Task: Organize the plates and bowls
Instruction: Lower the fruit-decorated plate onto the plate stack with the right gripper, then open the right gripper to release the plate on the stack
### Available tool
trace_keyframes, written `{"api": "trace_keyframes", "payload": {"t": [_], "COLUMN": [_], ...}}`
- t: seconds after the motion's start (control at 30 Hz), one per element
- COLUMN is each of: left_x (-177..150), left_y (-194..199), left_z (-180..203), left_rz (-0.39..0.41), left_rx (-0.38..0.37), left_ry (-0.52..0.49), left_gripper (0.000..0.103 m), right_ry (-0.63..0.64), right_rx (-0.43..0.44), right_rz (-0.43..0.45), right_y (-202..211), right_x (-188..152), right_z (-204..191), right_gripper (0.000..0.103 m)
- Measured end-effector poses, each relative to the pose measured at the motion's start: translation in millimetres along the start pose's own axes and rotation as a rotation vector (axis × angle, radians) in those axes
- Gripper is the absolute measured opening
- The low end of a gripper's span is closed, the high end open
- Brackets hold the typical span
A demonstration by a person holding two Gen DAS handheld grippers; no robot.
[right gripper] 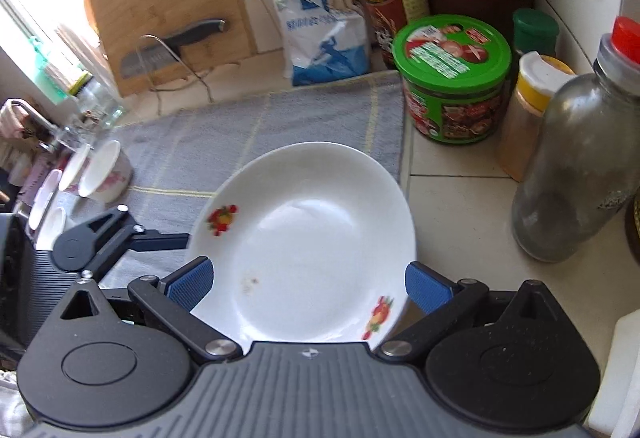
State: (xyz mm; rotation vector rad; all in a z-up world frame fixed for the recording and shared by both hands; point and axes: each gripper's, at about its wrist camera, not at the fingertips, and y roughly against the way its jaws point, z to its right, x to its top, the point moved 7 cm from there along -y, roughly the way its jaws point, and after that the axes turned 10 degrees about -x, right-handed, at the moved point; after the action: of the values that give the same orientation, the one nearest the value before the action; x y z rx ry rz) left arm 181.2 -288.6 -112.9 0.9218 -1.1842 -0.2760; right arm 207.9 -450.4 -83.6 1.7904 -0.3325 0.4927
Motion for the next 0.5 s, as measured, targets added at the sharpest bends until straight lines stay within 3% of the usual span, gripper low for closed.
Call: {"api": "trace_keyframes", "payload": {"t": [0.27, 0.5], "left_x": [2, 0], "left_y": [8, 38], "left_z": [2, -11], "left_rz": [0.032, 0.115], "left_rx": [0.022, 0.145], "left_ry": [0.028, 0.135], "left_gripper": [0.099, 0.099], "right_ry": [0.104, 0.193], "right_rx": [-0.097, -0.211], "right_rz": [0.069, 0.228], "right_y": [8, 16], "right_x": [2, 8], "right_z": [-20, -42], "right_gripper": [0.103, 0.103]}}
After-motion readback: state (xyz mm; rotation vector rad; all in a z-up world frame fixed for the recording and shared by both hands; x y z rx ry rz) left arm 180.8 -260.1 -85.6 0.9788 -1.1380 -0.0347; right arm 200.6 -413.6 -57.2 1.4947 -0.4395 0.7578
